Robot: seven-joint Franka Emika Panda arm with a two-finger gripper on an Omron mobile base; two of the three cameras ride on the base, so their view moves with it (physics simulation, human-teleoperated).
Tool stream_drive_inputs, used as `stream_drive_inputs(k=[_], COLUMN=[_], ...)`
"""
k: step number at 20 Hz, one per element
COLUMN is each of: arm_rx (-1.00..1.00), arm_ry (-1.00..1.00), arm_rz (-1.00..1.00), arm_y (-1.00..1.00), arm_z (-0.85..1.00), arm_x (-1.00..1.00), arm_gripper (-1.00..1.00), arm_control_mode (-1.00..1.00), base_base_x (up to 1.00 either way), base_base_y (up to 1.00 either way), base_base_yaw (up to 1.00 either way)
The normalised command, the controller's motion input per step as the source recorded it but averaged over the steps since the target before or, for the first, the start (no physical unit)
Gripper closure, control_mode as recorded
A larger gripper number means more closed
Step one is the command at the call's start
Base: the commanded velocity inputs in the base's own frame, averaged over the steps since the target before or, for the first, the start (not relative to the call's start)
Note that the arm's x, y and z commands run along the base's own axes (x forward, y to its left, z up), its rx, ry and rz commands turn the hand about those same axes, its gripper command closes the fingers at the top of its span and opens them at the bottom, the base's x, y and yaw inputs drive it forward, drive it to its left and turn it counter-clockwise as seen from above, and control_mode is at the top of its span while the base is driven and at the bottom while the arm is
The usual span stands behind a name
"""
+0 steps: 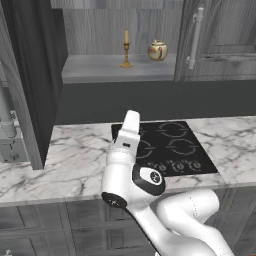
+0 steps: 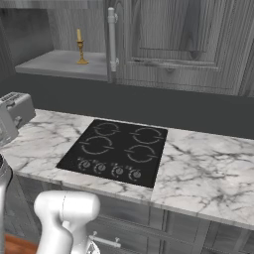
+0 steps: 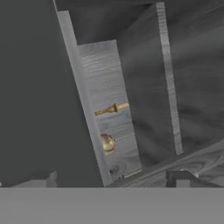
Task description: Pick the candle and candle from the dining table and place them in the open cabinet. Close the cabinet after placing the objects.
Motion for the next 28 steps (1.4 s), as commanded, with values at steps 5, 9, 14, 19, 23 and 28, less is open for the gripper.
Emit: stream_drive_inputs(k=[5, 9, 14, 19, 23, 28], arm_rx=[-0.14, -0.14, -0.15, -0.16, -0.16, -0.12], arm_ry=[-0.08, -0.05, -0.02, 0.0, 0.0, 0.0], arm_rz=[-0.04, -0.05, -0.06, -0.08, -0.07, -0.04], arm_y=[0.37, 0.45, 0.49, 0.55, 0.53, 0.4], arm_z=[-0.04, -0.01, 0.0, -0.02, -0.09, -0.32], arm_x=[-0.11, -0.09, -0.05, -0.03, 0.0, 0.0], arm_gripper=[-1.0, -1.0, -1.0, -1.0, -1.0, -1.0], arm_control_mode=[-1.0, -1.0, -1.0, -1.0, -1.0, -1.0], base_base_x=[0.0, 0.0, 0.0, 0.0, 0.0, 0.0], base_base_y=[0.0, 0.0, 0.0, 0.0, 0.0, 0.0], base_base_yaw=[0.0, 0.0, 0.0, 0.0, 0.0, 0.0])
